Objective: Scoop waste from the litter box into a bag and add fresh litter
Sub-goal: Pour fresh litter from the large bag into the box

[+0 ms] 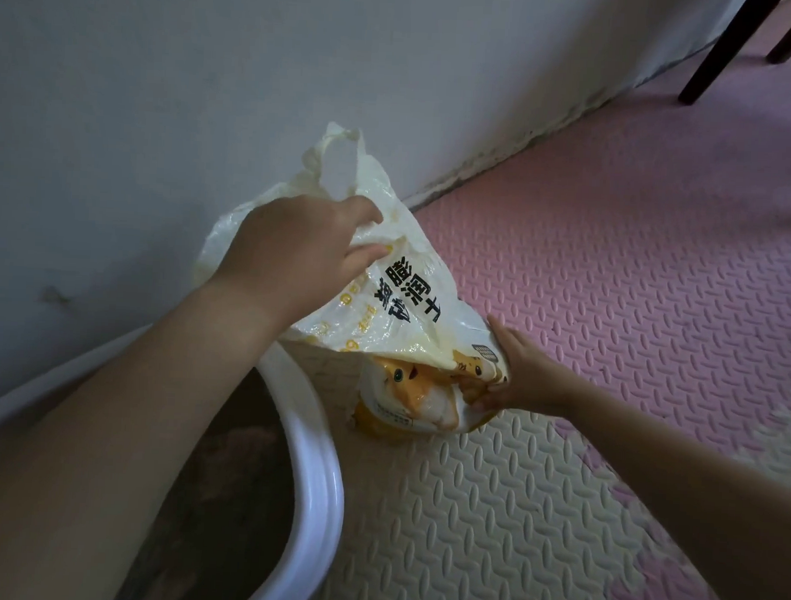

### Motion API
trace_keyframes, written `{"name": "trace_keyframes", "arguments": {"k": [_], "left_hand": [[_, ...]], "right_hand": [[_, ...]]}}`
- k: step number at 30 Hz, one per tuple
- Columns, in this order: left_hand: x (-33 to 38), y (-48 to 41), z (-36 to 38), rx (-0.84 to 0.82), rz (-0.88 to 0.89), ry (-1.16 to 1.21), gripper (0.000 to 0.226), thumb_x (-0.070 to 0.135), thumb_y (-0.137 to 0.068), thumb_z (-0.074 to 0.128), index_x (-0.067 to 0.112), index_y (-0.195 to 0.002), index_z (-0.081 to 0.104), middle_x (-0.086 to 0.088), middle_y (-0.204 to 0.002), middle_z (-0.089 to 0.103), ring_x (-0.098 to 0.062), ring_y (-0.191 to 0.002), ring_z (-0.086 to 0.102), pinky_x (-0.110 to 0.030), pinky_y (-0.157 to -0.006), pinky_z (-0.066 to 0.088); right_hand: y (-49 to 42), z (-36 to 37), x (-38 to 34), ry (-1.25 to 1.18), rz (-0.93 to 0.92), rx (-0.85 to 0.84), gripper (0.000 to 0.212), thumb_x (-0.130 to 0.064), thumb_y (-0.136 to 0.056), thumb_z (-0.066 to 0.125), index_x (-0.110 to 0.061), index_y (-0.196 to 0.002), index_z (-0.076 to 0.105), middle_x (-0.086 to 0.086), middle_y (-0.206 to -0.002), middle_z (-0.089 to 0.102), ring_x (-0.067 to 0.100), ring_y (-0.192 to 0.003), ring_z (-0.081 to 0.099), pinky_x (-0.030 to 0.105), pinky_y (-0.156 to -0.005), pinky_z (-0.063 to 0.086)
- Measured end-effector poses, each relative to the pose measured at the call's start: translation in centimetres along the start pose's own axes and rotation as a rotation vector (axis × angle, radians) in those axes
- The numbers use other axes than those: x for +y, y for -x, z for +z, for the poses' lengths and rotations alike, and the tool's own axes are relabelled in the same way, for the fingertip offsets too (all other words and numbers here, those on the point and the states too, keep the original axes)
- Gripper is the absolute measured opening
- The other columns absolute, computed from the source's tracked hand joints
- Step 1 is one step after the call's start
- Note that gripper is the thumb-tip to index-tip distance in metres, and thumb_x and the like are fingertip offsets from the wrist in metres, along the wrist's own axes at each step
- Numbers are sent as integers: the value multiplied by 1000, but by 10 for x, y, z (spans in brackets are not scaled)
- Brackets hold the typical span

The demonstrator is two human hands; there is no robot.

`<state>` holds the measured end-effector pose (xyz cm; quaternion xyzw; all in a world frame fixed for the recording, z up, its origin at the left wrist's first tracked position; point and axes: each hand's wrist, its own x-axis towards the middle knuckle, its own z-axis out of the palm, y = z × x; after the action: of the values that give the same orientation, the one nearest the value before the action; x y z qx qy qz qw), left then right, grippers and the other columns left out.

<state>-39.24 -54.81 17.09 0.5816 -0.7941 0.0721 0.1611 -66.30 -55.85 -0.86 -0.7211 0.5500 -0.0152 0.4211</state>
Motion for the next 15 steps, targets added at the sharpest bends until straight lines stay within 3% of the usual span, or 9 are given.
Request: {"name": "trace_keyframes", "arguments": {"k": [4,6,9,11,13,15], "left_hand": [[-8,15,6,46,2,-72,27,42,-88,62,18,-93,73,-6,-82,62,-31,-73,60,-29,-57,35],[-10,15,8,69,59,-173,22,34,-82,68,13,-82,73,-10,-88,56,-32,-79,55,-33,-58,37],[-13,16,11,58,191,-264,14,24,-80,69,10,-79,68,-10,-109,62,-33,-106,51,-44,-83,39],[-16,18,13,69,252,-275,10,21,-83,68,11,-80,66,-7,-96,66,-33,-110,52,-42,-92,35],[-18,21,13,93,261,-275,14,23,-87,62,12,-80,67,-4,-78,66,-33,-106,55,-41,-94,34],[-19,23,12,126,257,-273,22,27,-90,58,12,-78,67,-3,-69,63,-31,-100,57,-41,-93,34]], "right_hand": [[-1,3,0,34,6,42,135,-52,-50,86,-24,-152,2,-1,-153,20,23,-139,24,47,-113,29],[-1,4,2,27,9,54,134,-55,-49,86,-24,-151,5,-2,-153,21,22,-138,26,46,-113,29],[4,-3,5,-86,-31,7,122,-53,-55,84,-25,-150,13,-2,-148,31,16,-131,36,37,-106,40],[13,-12,2,-205,-66,-19,95,-42,-72,77,-24,-147,22,-8,-138,39,10,-124,41,20,-96,45],[17,-19,2,-259,-59,44,74,-47,-84,57,-22,-147,28,-5,-141,42,13,-128,41,27,-100,43],[17,-23,2,-261,-47,125,69,-57,-84,44,-26,-145,35,0,-146,43,17,-131,41,40,-106,40]]}}
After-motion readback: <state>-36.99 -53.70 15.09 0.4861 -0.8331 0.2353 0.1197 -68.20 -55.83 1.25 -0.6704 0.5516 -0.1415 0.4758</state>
